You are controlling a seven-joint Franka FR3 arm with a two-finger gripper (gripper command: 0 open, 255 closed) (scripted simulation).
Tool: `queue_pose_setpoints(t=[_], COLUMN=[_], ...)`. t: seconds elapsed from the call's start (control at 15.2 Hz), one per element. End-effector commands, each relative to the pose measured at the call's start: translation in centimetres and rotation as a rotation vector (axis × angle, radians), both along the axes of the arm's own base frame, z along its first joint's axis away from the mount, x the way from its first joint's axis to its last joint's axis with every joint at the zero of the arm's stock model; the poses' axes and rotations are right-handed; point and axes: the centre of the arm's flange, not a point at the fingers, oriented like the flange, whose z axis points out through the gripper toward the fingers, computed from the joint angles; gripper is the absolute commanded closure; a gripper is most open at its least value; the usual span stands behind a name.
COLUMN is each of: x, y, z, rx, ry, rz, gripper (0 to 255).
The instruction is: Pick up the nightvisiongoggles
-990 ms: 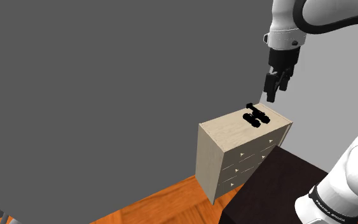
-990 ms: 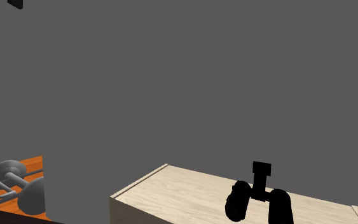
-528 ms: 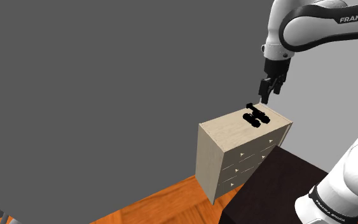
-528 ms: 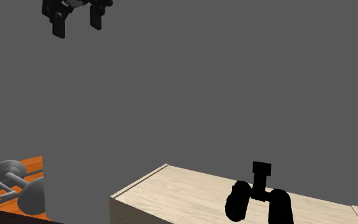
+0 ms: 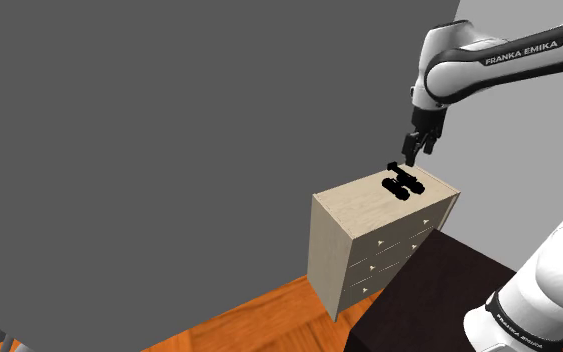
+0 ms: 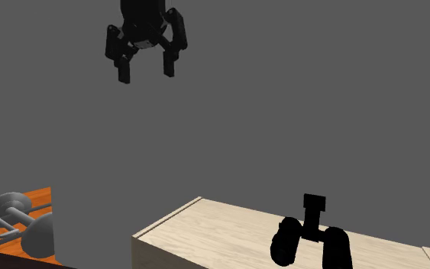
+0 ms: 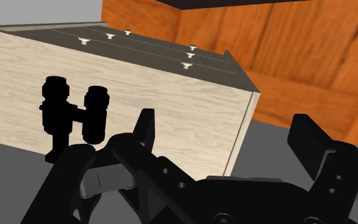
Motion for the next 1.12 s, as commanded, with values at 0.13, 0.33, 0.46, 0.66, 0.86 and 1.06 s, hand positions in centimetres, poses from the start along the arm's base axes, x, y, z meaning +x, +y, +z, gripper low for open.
queue_pose_setpoints(t=[0.13,0.33,0.46,0.66,0.86,1.06], x=[1.6,2.7,3.4,4.4,5.4,6.4], y=[-4.2,-7.2,-9.2,-12.2,-15.3,-18.4], z=[-3.3,-5.6,-7.1,-9.4,-11.7,-14.0], rx=[0.004,0.007,0.010,0.014,0.017,0.021], ry=[-0.021,-0.035,-0.045,-0.060,-0.074,-0.089], rz=[-0.023,-0.040,-0.051,-0.069,-0.086,-0.103], gripper=[0,0,0,0,0,0])
